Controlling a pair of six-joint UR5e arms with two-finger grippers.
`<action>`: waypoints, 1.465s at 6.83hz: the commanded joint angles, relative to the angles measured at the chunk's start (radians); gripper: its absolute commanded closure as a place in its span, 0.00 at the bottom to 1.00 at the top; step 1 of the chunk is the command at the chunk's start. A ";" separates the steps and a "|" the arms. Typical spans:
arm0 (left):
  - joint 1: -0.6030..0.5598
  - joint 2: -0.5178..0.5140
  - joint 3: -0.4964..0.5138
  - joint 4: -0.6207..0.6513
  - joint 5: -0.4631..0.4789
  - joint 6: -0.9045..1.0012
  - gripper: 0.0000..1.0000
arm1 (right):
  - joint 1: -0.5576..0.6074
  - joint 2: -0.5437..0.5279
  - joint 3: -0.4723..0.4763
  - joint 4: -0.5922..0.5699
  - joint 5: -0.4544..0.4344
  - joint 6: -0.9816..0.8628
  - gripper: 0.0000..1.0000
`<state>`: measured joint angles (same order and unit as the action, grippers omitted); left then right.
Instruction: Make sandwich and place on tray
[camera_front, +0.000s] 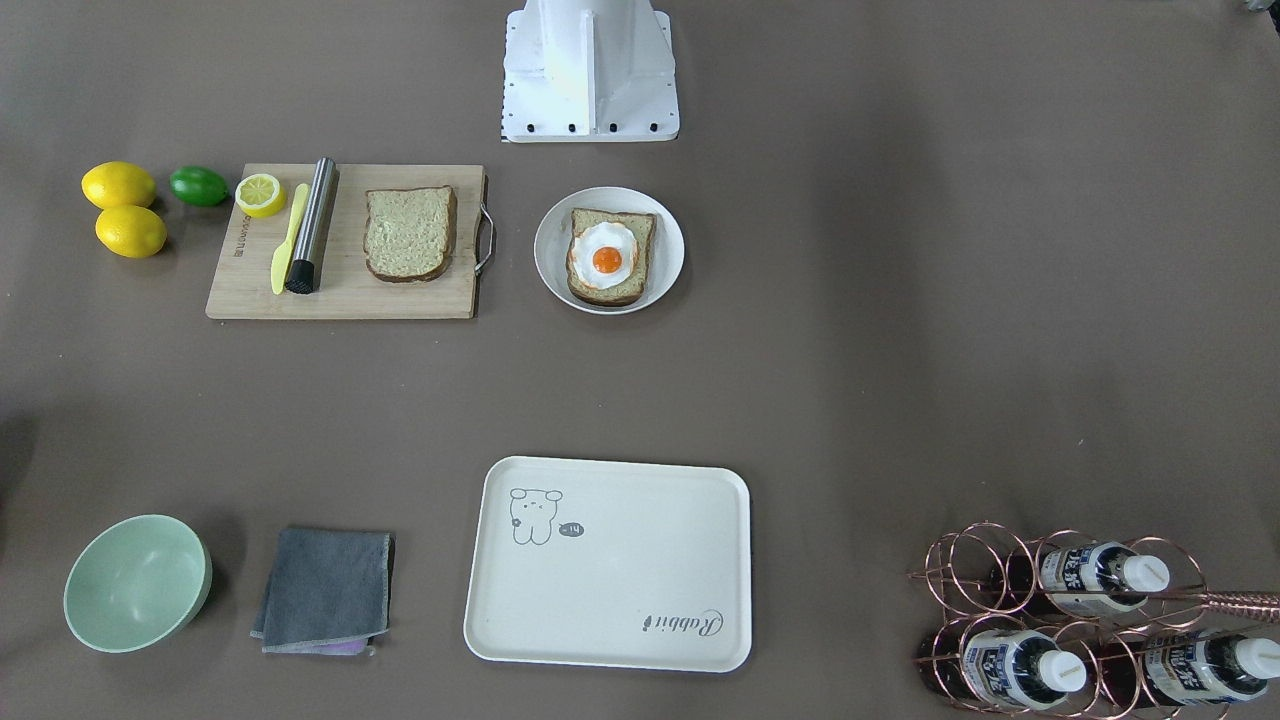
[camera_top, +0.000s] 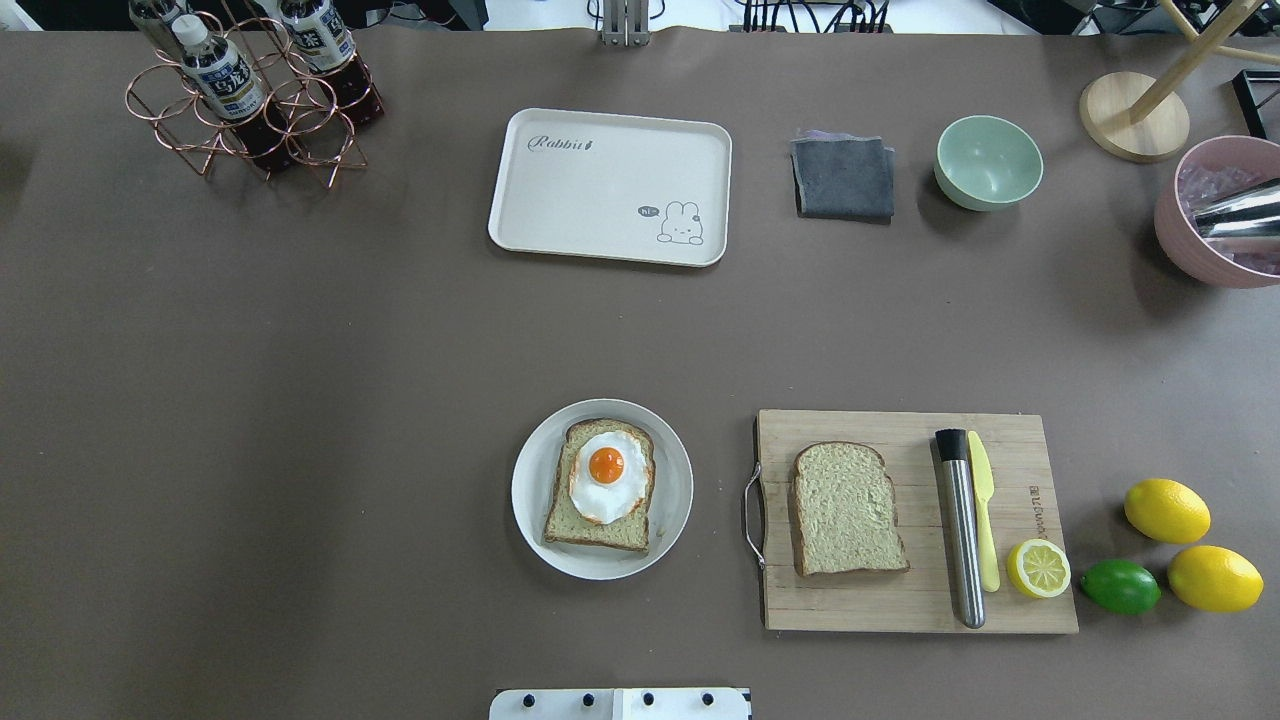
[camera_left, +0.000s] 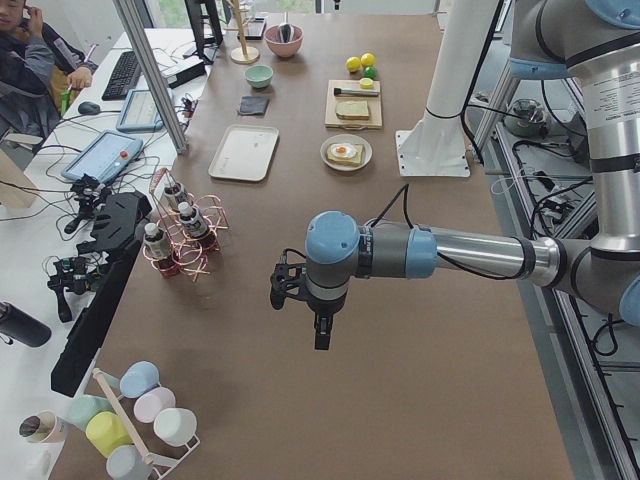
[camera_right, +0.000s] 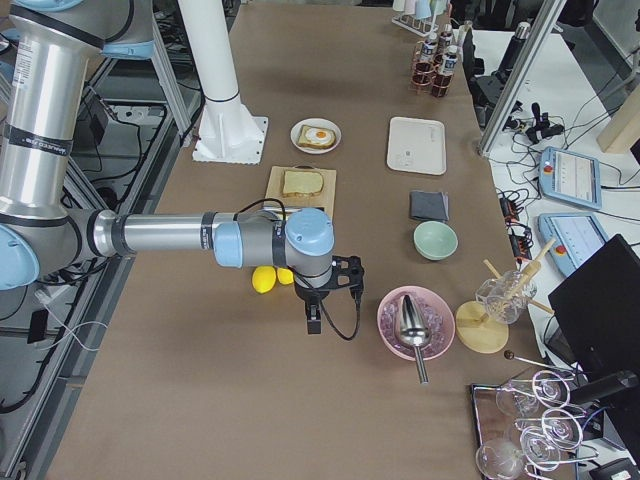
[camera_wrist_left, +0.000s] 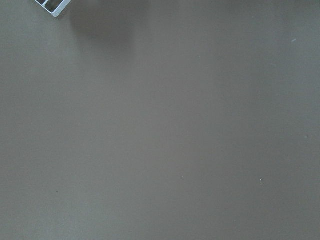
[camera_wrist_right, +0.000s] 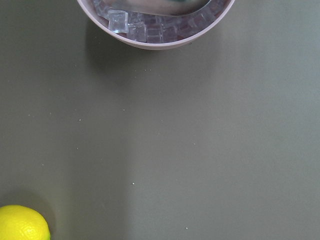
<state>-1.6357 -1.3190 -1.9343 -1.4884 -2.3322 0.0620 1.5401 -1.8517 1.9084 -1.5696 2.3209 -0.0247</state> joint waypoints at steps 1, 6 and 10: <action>0.002 0.000 -0.002 -0.001 0.004 0.001 0.03 | -0.003 0.005 0.003 0.002 0.009 0.008 0.00; 0.002 0.003 -0.005 -0.004 -0.006 -0.001 0.02 | -0.171 0.051 0.111 0.020 0.069 0.207 0.00; 0.005 0.001 0.004 -0.013 -0.006 -0.007 0.02 | -0.478 0.057 0.127 0.447 0.072 0.829 0.00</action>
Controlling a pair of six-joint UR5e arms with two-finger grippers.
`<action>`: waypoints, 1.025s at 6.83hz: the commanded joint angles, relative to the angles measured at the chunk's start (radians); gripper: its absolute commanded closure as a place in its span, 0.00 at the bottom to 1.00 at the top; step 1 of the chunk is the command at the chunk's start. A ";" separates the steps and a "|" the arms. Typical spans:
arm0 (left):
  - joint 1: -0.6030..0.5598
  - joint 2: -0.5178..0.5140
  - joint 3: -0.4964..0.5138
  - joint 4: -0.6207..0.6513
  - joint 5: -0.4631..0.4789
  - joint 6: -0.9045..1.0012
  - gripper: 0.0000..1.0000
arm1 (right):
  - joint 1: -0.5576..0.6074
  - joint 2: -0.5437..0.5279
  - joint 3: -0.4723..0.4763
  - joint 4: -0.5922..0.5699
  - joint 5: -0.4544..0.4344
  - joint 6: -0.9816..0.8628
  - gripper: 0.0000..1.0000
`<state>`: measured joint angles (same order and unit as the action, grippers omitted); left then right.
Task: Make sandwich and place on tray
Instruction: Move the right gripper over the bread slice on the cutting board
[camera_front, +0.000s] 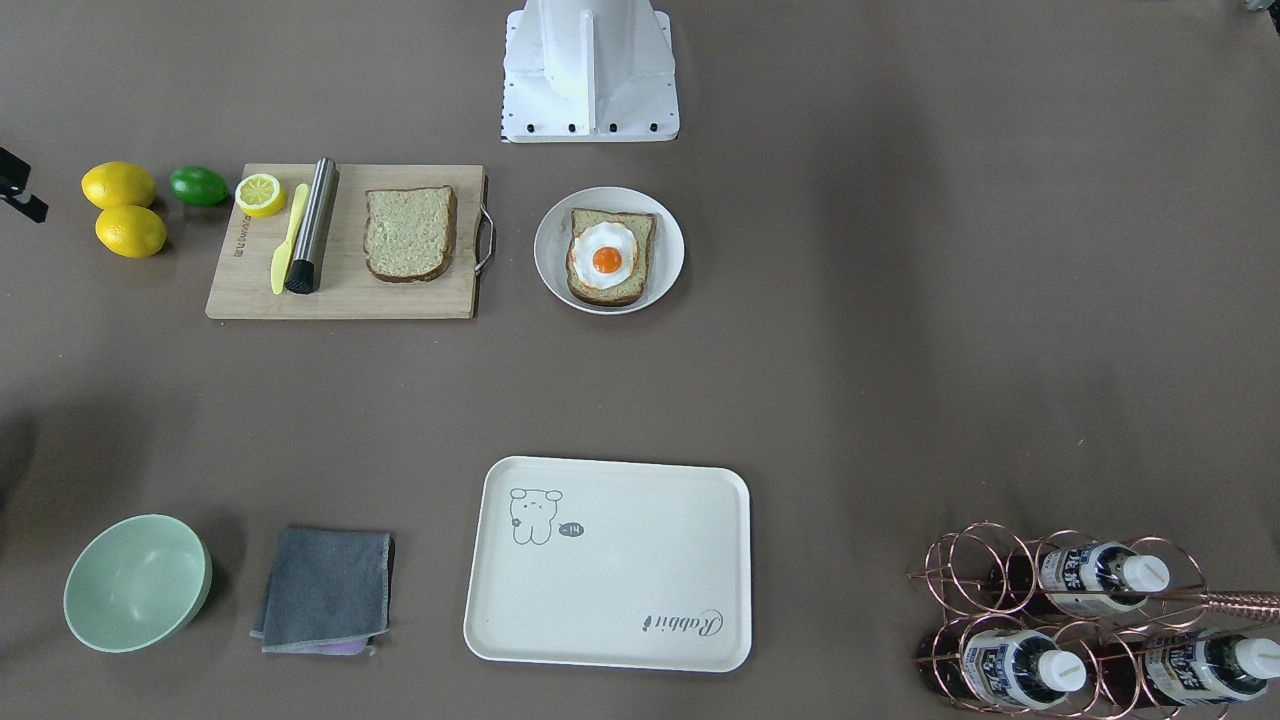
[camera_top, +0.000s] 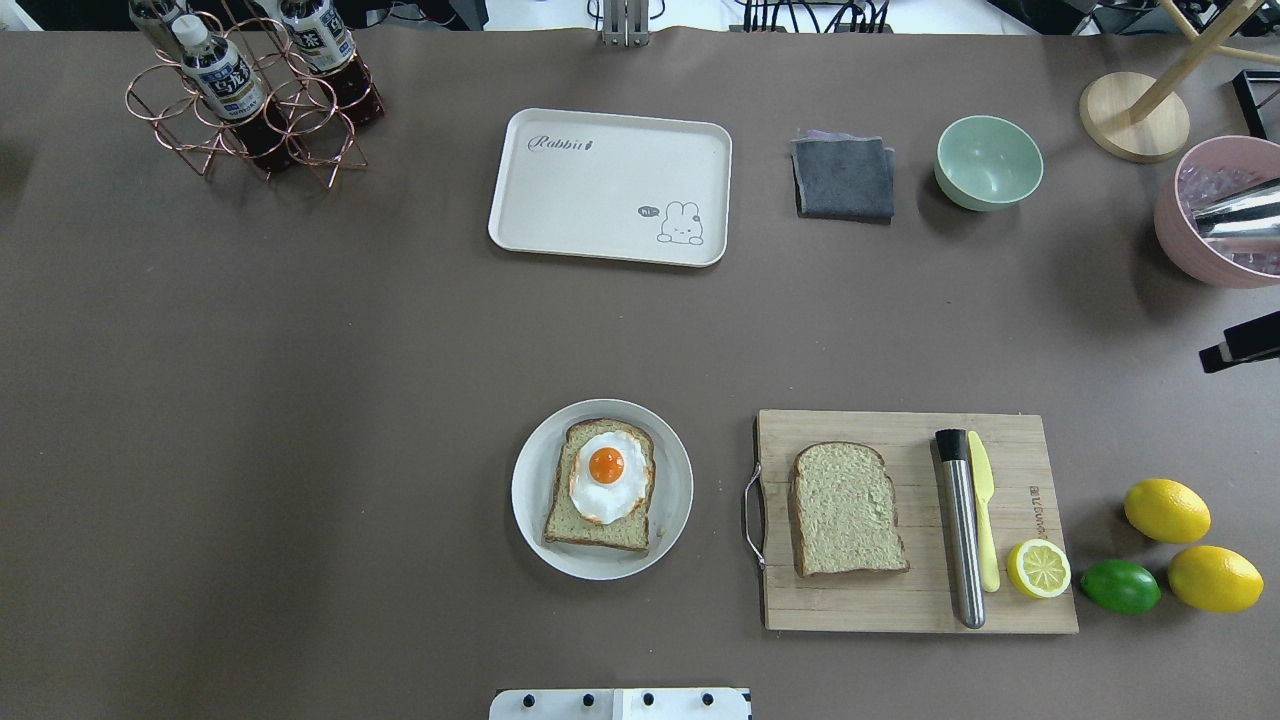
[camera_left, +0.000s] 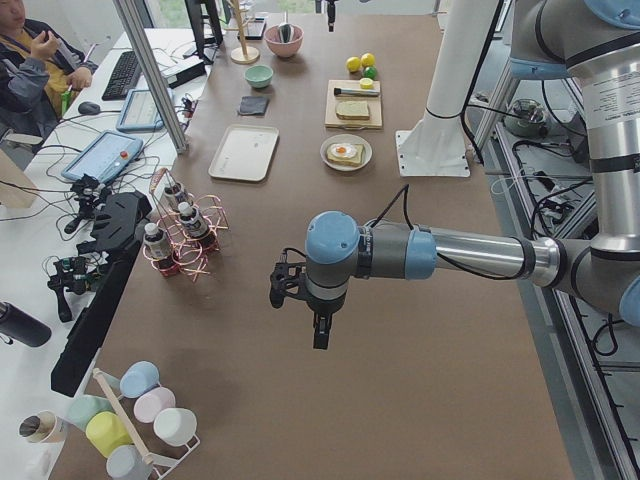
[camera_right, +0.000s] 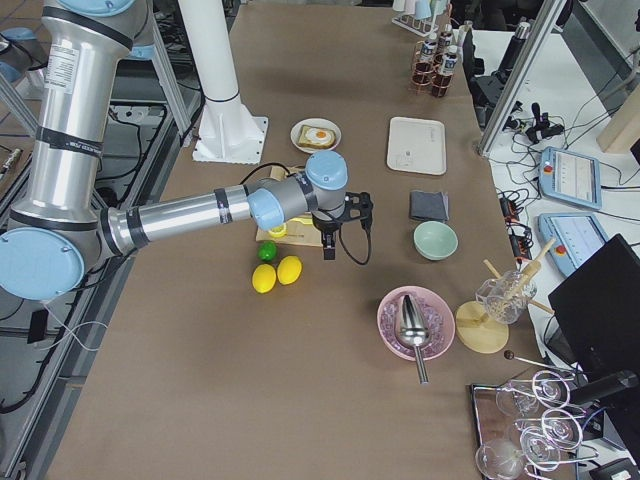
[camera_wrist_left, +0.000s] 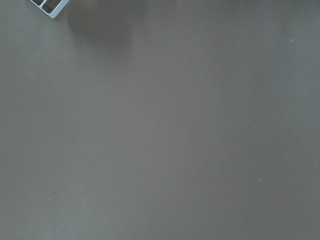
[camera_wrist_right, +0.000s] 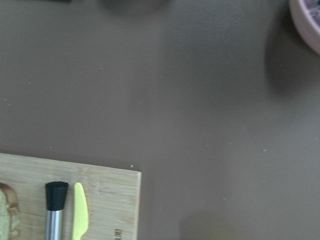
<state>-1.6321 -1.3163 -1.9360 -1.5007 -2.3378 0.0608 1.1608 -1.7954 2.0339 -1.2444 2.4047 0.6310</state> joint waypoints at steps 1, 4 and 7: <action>0.001 -0.003 0.006 -0.001 0.000 -0.006 0.03 | -0.151 0.002 0.012 0.164 -0.004 0.238 0.00; 0.032 -0.011 0.017 -0.012 0.002 -0.004 0.03 | -0.326 0.071 0.022 0.171 -0.087 0.397 0.01; 0.038 -0.011 0.019 -0.038 0.000 0.002 0.03 | -0.544 0.177 0.020 0.171 -0.306 0.604 0.02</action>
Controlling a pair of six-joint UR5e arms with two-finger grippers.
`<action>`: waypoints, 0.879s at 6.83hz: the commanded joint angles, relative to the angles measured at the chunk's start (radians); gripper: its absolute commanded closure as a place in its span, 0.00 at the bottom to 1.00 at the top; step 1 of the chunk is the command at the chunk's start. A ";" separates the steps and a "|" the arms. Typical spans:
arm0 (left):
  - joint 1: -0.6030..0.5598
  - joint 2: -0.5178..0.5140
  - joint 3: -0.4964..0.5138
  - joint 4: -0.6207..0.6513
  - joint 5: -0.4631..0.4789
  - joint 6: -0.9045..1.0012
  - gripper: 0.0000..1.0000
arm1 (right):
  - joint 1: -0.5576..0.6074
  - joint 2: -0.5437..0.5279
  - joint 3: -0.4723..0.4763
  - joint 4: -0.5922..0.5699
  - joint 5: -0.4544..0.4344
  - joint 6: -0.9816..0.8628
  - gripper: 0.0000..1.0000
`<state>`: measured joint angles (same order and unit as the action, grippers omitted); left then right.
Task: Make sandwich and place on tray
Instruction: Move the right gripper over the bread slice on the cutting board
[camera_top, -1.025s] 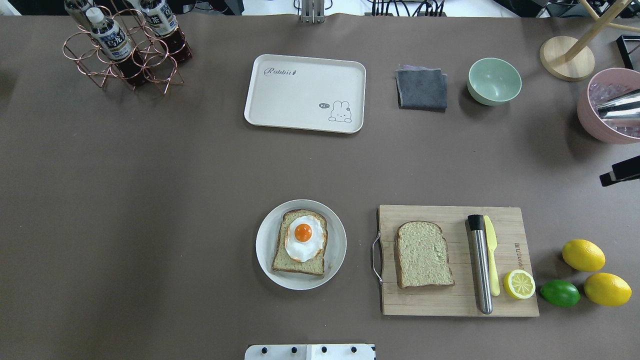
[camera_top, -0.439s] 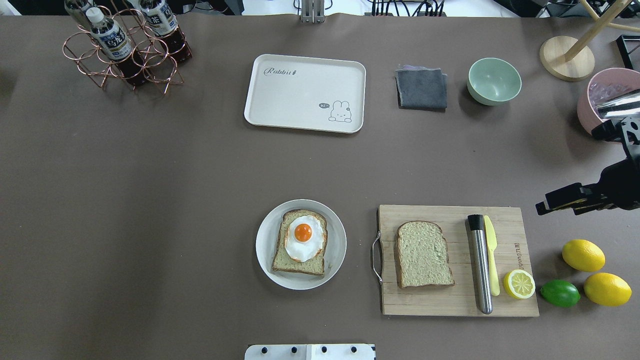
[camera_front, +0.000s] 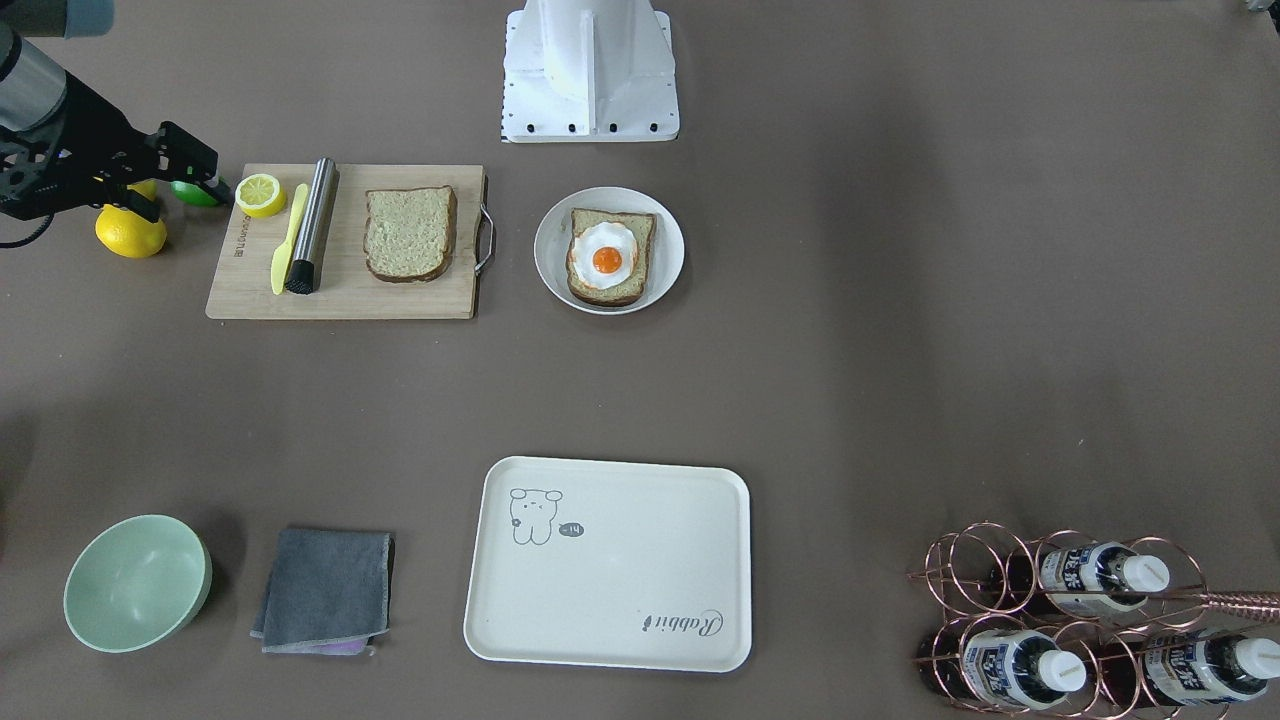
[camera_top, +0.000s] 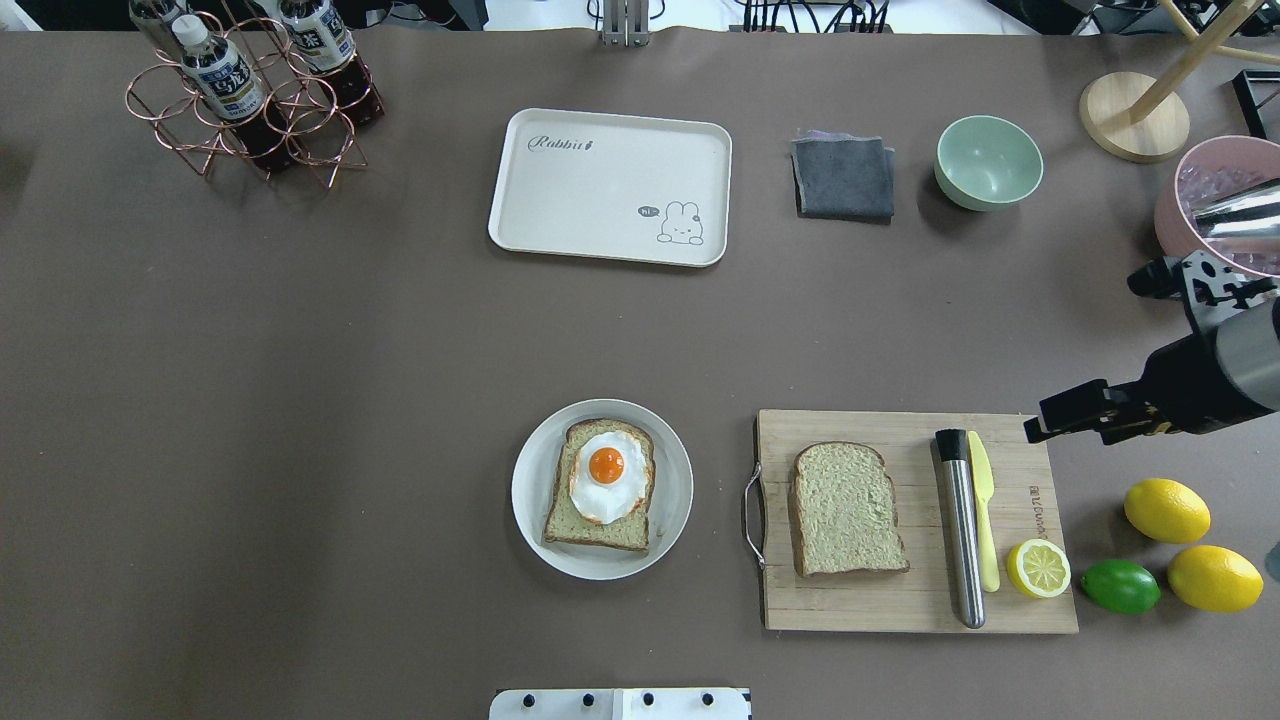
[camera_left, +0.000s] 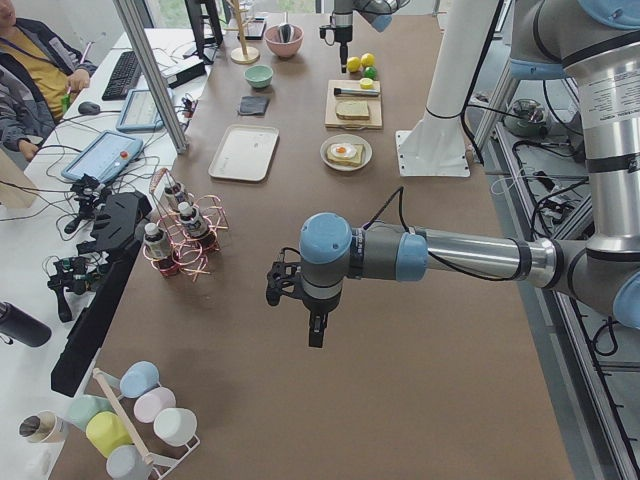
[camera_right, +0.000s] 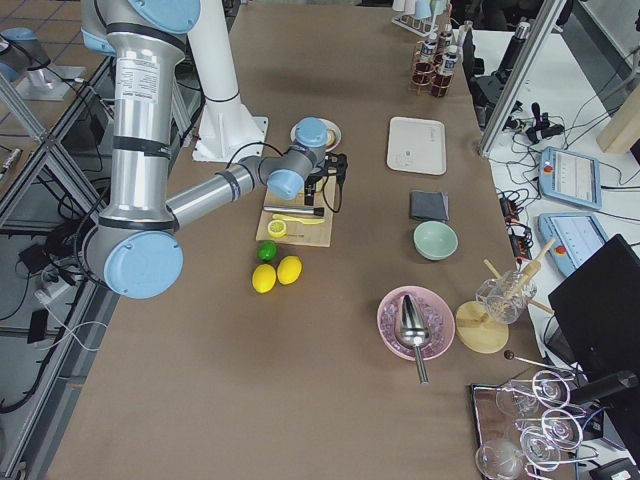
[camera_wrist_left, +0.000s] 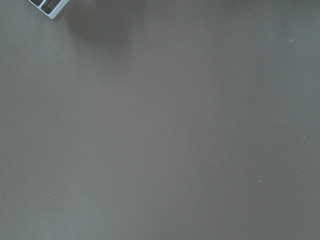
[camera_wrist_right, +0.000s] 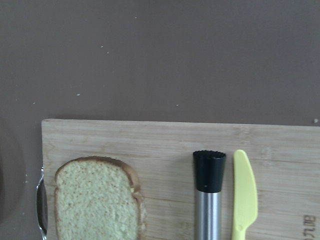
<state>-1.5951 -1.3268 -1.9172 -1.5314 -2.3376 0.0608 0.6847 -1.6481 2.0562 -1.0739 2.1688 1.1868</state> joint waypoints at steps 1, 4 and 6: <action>0.001 0.005 0.001 -0.031 0.001 0.001 0.03 | -0.118 0.037 -0.008 -0.003 -0.102 0.106 0.03; 0.003 0.005 0.023 -0.076 0.004 -0.007 0.03 | -0.200 0.065 -0.040 0.002 -0.178 0.180 0.07; 0.003 0.006 0.023 -0.075 0.003 -0.009 0.03 | -0.221 0.083 -0.065 0.017 -0.201 0.197 0.10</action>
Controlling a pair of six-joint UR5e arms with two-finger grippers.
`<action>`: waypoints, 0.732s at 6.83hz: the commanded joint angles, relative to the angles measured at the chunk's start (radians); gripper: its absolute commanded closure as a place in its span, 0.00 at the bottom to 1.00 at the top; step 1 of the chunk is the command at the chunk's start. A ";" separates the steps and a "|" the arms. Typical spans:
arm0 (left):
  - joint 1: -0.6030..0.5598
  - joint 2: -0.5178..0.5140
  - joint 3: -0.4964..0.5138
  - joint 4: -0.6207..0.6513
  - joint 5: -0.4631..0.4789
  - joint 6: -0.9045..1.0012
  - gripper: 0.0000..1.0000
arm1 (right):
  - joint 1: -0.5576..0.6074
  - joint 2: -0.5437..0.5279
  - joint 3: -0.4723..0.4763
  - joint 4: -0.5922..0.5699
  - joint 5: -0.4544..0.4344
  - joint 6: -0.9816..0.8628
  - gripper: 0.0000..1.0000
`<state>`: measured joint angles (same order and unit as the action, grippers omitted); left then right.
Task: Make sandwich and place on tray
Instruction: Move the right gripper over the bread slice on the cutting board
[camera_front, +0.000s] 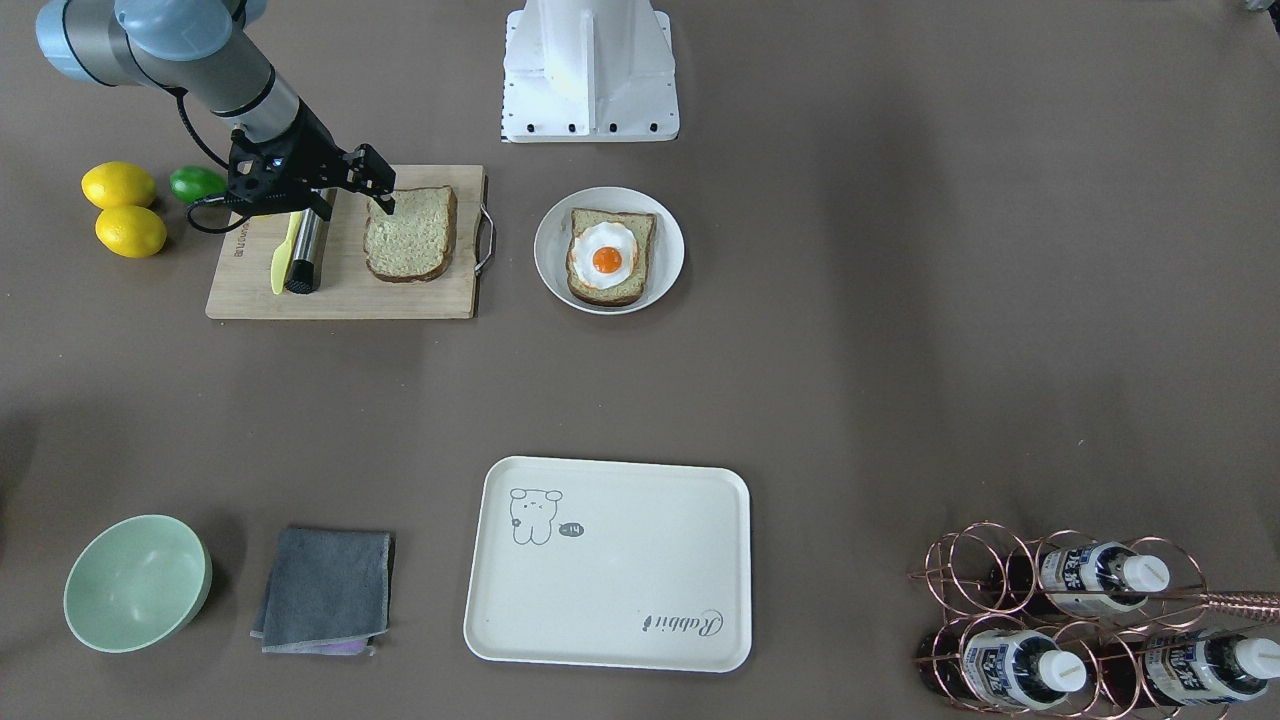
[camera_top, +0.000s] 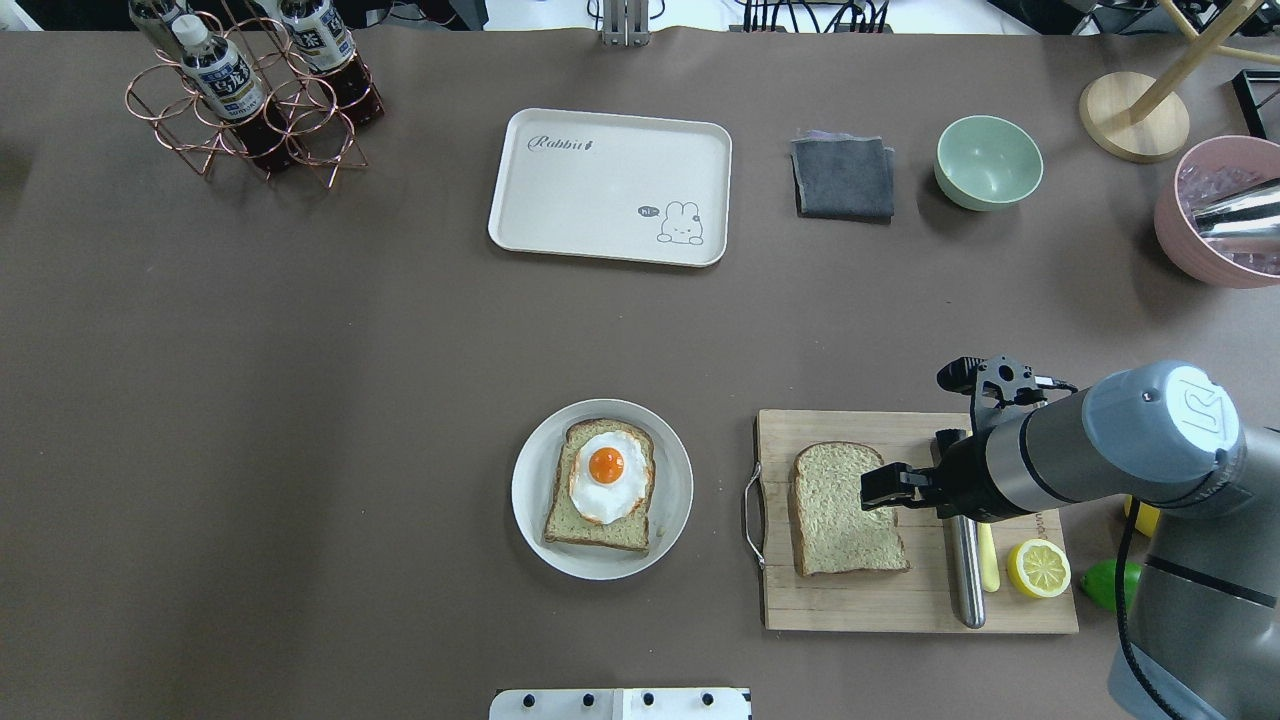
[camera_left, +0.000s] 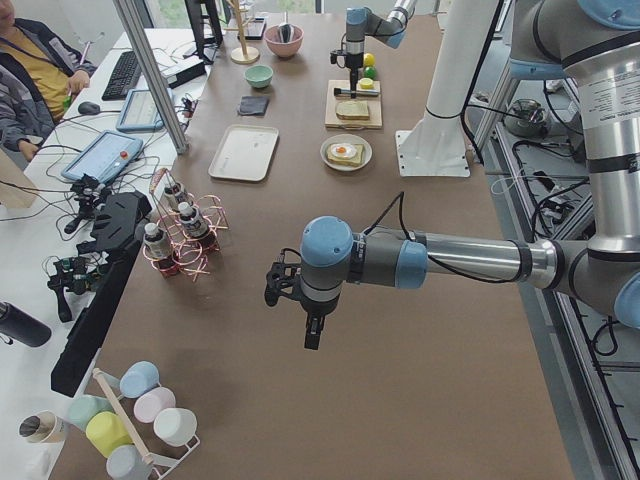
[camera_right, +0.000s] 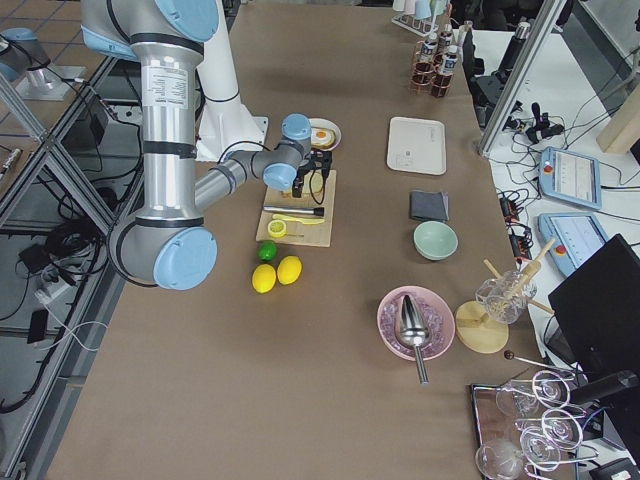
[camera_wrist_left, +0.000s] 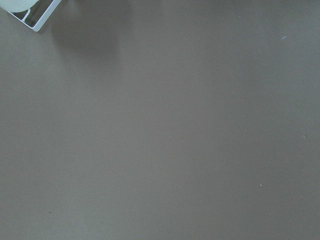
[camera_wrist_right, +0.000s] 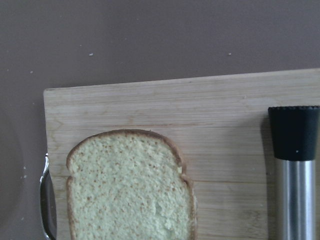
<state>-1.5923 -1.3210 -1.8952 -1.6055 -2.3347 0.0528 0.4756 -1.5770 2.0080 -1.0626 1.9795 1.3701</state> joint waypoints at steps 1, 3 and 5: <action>0.000 0.000 0.001 -0.001 0.000 -0.002 0.02 | -0.012 0.025 -0.031 0.007 -0.008 0.014 0.13; 0.000 0.002 -0.001 -0.001 0.005 -0.001 0.03 | -0.015 0.028 -0.038 0.006 -0.008 0.014 0.17; 0.000 0.002 0.002 -0.001 0.005 -0.001 0.03 | -0.017 0.043 -0.057 0.006 -0.008 0.014 0.20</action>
<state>-1.5923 -1.3194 -1.8938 -1.6061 -2.3302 0.0519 0.4596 -1.5456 1.9625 -1.0569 1.9711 1.3836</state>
